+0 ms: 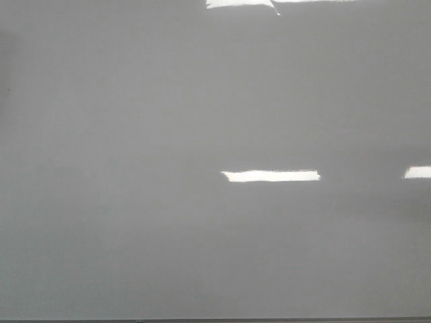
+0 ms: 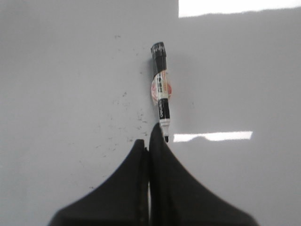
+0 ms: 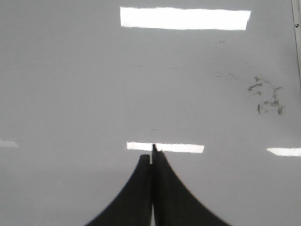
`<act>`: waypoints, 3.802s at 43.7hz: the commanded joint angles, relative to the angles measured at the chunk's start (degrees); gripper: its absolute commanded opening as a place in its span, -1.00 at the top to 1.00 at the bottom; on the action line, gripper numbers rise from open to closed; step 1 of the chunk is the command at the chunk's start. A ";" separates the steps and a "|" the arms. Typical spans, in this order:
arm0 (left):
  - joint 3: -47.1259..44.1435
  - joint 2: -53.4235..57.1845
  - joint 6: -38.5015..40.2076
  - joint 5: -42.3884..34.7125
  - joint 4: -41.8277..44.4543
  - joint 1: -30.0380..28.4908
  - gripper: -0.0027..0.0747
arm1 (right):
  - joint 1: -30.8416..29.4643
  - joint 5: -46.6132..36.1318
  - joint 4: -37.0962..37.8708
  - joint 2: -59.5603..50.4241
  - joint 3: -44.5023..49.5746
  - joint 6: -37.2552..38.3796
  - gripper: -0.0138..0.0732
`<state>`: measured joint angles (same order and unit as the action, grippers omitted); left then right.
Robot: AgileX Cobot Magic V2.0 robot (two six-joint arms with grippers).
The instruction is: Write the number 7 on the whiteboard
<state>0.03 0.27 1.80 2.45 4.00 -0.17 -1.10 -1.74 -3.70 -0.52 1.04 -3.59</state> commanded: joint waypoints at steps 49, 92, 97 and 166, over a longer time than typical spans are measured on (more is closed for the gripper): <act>41.53 -28.47 -0.02 30.52 -2.91 0.39 0.98 | 1.97 33.78 -1.45 31.63 -40.65 0.27 0.84; 42.46 -55.78 1.73 24.12 -4.00 6.85 -0.39 | 7.95 35.93 -1.40 35.97 -40.65 -1.82 -0.84; 45.49 -61.84 1.86 22.68 -4.41 6.14 -0.39 | 7.95 35.93 -1.40 35.97 -40.65 -1.82 -0.84; 55.52 -75.86 -3.93 25.10 -4.00 4.64 0.98 | 7.95 35.24 -1.58 35.92 -40.87 -0.82 -0.84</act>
<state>53.09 -79.91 1.26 25.82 0.00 3.40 6.87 37.91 -4.79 35.14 -37.73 -4.77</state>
